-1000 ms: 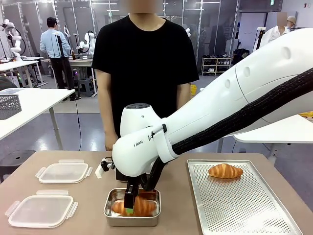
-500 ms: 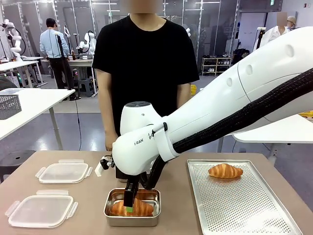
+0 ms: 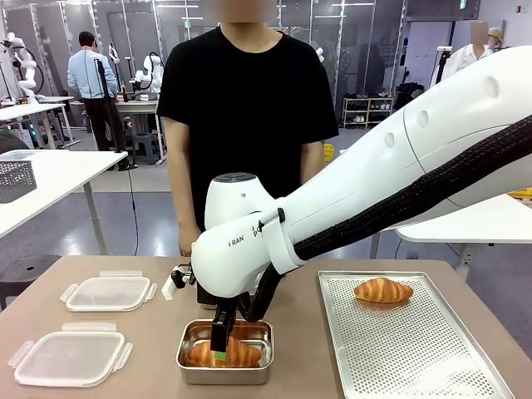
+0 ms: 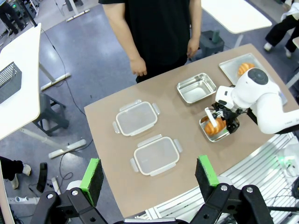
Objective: Place the bread into the airtight container.
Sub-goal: Pick up a Butter Roll and place it into an empty Airtight Container.
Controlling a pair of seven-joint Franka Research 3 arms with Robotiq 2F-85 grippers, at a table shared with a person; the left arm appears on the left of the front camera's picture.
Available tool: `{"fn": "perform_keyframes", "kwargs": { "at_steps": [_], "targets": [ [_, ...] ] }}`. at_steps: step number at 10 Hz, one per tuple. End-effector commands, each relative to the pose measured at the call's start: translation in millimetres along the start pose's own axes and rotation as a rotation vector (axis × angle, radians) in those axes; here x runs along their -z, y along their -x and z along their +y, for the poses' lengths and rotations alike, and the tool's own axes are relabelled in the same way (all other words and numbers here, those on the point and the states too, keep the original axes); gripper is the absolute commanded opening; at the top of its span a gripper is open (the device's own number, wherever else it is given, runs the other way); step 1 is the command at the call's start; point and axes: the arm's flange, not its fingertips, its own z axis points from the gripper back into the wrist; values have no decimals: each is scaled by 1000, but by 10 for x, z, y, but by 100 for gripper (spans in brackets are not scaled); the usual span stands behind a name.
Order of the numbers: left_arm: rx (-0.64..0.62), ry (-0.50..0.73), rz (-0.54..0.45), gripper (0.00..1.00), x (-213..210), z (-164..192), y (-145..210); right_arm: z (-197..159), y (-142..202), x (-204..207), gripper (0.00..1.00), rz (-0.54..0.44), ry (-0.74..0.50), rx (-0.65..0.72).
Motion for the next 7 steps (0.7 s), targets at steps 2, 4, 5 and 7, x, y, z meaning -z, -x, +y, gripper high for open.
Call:
{"fn": "perform_keyframes", "kwargs": {
  "at_steps": [2,4,5,7],
  "targets": [
    [-2,3,-1,100,-5,0,-1,6,-6,-8,100,-1,3,-1],
    [-2,3,-1,100,-5,0,-1,6,-6,-8,100,-1,3,-1],
    [-2,3,-1,100,-5,0,-1,6,-6,-8,100,-1,3,-1],
    [-2,3,-1,100,-5,0,-1,6,-6,-8,100,-1,3,-1]
  ]
}}
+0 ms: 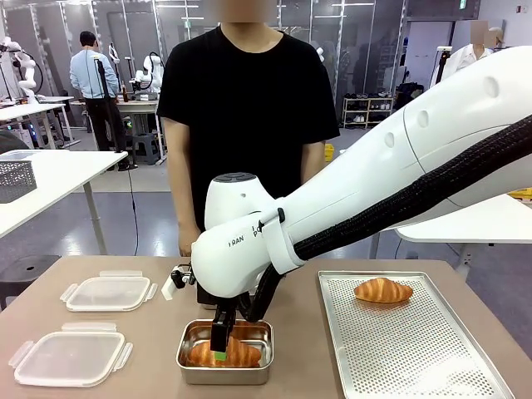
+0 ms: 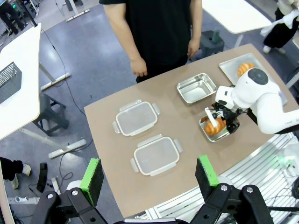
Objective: Place the bread into the airtight container.
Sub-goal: Pick up a Butter Roll and place it into an empty Airtight Container.
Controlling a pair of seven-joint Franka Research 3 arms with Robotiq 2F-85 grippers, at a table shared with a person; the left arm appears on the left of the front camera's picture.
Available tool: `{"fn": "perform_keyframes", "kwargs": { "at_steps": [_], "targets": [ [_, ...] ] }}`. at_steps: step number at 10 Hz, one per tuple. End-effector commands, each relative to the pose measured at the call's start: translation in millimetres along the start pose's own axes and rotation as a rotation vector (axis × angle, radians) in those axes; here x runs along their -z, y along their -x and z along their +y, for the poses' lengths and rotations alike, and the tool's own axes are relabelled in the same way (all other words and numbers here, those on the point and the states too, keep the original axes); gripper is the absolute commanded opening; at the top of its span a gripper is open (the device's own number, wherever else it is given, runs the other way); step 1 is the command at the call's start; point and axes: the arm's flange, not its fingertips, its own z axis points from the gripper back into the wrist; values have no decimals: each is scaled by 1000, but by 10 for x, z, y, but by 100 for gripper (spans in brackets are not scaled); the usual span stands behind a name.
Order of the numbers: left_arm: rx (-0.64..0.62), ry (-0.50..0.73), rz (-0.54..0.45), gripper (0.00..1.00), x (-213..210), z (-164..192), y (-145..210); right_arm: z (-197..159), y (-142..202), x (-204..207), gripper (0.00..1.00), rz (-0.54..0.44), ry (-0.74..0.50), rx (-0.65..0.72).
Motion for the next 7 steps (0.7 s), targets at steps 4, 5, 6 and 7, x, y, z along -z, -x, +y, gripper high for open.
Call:
{"fn": "perform_keyframes", "kwargs": {
  "at_steps": [4,5,6,7],
  "targets": [
    [-2,3,-1,100,-5,0,-1,213,425,-1029,100,-34,10,130],
    [-2,3,-1,100,-5,0,-1,260,654,-1398,100,-64,5,169],
    [-2,3,-1,100,-5,0,-1,266,853,-1677,100,-98,2,208],
    [-2,3,-1,100,-5,0,-1,252,1095,-1945,100,-91,32,271]
  ]
}}
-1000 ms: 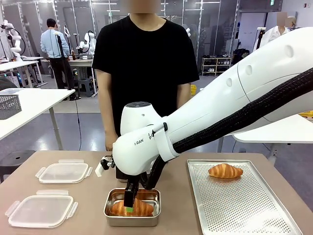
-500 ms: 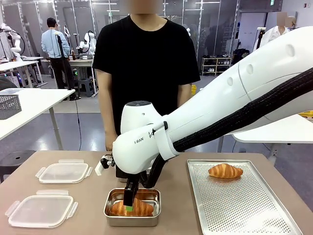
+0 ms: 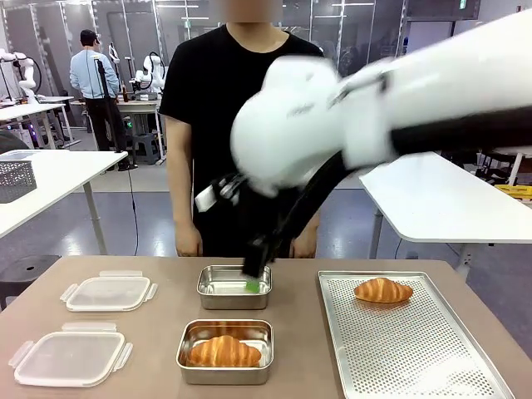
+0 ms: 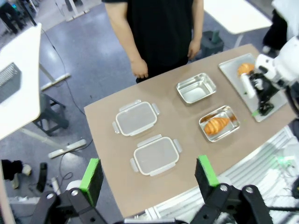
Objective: Place the bread into the airtight container.
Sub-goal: Pick up a Butter Roll and place it into an empty Airtight Container.
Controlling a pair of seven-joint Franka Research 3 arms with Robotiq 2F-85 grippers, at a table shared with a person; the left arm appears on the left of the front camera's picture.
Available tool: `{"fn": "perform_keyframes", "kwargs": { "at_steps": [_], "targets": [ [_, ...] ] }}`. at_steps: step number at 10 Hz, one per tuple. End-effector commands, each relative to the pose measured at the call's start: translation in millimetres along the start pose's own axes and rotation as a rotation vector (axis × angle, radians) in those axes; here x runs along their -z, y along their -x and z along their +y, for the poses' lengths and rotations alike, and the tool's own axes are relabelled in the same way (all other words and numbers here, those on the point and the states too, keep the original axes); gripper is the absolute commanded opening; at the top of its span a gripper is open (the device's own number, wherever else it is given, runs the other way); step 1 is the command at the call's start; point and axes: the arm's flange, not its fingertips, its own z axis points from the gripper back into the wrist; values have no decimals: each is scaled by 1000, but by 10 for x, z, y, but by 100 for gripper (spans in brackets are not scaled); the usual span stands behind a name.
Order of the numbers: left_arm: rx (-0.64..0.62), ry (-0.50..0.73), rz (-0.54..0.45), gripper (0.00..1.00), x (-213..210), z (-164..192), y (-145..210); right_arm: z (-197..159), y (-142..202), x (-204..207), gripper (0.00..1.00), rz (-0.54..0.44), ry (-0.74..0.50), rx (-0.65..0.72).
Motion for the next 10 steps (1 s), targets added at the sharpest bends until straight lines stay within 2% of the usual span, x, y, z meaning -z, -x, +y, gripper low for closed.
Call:
{"fn": "perform_keyframes", "kwargs": {
  "at_steps": [1,3,4,6,8,10],
  "targets": [
    [-1,3,-1,100,-5,-4,-3,-128,510,-370,100,-27,23,119],
    [-1,3,-1,100,-5,-4,-3,-246,1133,-892,100,-99,47,303],
    [-1,3,-1,100,-5,-4,-3,-302,1422,-1011,100,-136,65,379],
    [-1,3,-1,100,-5,-4,-3,-563,1848,-954,100,-151,99,574],
    [-1,3,-1,100,-5,-4,-3,-745,2216,-838,100,-177,132,698],
    [-1,3,-1,100,-5,-4,-3,-996,2344,-614,100,-278,109,654]
  ]
}}
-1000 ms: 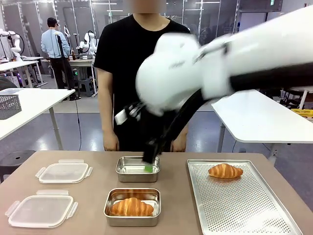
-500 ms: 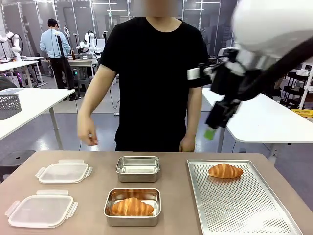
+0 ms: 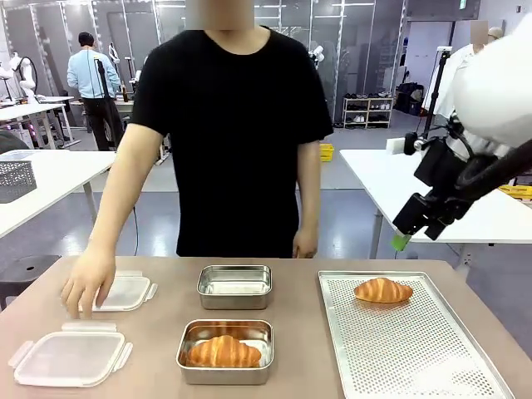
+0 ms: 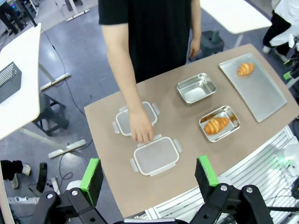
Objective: Place the bread into the airtight container.
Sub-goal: Pick up a Butter Roll and place it into an empty Airtight Container.
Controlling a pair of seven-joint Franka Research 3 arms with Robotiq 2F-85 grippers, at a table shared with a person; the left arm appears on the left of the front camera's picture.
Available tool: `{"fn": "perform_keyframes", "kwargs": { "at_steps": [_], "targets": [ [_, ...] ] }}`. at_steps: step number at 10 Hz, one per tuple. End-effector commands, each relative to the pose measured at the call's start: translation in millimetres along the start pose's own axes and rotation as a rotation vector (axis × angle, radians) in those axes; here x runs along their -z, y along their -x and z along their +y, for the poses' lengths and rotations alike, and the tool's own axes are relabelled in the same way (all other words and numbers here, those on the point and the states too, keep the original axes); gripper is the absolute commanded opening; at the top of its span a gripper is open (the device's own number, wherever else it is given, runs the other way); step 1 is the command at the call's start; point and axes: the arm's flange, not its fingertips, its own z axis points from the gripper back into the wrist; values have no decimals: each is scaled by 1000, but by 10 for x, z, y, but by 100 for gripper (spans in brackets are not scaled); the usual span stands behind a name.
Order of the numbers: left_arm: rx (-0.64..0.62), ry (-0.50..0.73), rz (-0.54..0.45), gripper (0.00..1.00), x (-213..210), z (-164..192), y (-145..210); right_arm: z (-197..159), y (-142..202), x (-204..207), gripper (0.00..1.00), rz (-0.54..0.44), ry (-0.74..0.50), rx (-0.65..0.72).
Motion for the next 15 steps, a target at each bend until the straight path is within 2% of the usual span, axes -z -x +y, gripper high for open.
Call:
{"fn": "perform_keyframes", "kwargs": {
  "at_steps": [1,2,3,5,7,8,11,12,13,15],
  "targets": [
    [-1,3,-1,100,-5,-3,-3,-114,-78,304,100,-119,-103,-99],
    [-1,3,-1,100,-5,-3,-3,-228,-94,413,100,-141,-37,-73],
    [-1,3,-1,100,-5,-3,-3,-326,-103,537,100,-161,-26,-108],
    [-1,3,-1,100,-5,-3,-3,-465,-104,640,100,-205,-77,-239],
    [-1,3,-1,100,-5,-3,-3,-500,-84,706,100,-241,-135,-434],
    [-1,3,-1,100,-5,-3,-3,-494,-139,736,100,-293,-207,-497],
    [-1,3,-1,100,-5,-3,-3,-180,-423,905,100,-287,-264,-573],
    [-1,3,-1,100,-5,-3,-3,-169,-352,803,100,-325,-274,-563],
    [-1,3,-1,100,-5,-3,-3,-305,-102,571,100,-444,-339,-532],
    [-1,3,-1,100,-5,-3,-3,-776,679,69,100,-672,-405,-435]
  ]
}}
